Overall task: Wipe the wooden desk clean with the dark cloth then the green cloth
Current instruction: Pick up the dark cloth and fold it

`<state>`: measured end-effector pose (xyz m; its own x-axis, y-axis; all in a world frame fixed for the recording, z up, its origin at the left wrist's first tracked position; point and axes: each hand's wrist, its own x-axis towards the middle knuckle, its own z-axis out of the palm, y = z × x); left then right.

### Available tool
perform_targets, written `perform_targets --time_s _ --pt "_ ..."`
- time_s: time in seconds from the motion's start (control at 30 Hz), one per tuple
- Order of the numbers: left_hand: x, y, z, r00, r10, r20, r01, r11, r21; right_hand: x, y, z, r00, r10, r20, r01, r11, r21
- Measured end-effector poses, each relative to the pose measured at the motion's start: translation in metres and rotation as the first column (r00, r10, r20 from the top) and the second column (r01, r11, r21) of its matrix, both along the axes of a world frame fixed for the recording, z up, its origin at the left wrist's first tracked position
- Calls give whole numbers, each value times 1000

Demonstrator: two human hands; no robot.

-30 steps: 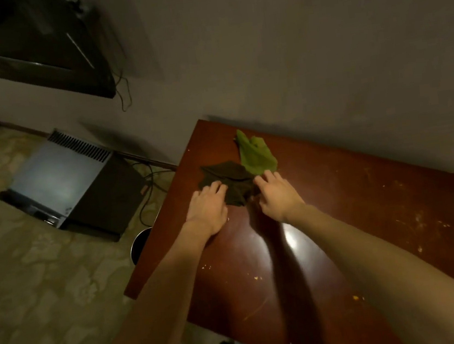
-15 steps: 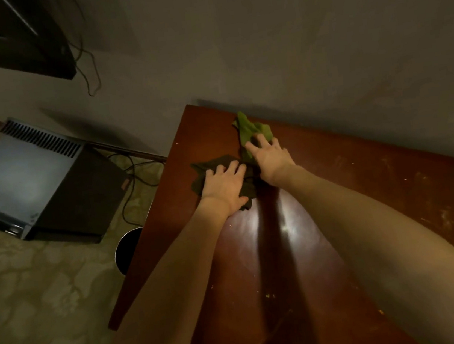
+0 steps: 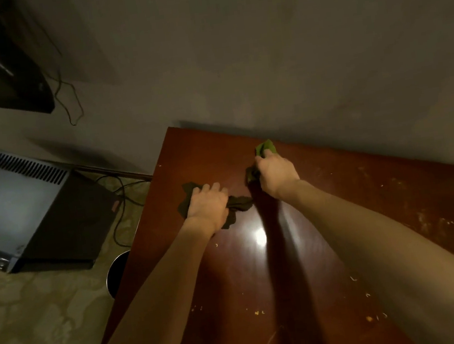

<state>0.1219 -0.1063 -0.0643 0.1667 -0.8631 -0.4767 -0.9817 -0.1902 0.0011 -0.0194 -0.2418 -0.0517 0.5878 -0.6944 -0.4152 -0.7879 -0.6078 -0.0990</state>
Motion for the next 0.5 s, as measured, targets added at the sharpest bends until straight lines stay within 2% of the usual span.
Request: perform_targets --time_s 0.1,0.2,0.4,0.5 --pt "-4 -7 11 1000 22 -17 -23 998 -54 -18 -6 14 1000 -12 3 12 992 -124" --pt "-9 -16 22 990 91 -111 -101 991 -86 -36 -14 26 993 -79 82 96 970 -225" --pt "-15 -24 38 956 146 -256 -182 975 -124 -56 -28 33 927 -239 287 287 948 -136" --pt "-15 -23 40 925 184 -332 -226 970 -93 -36 -29 35 921 -234 311 282 952 -117"
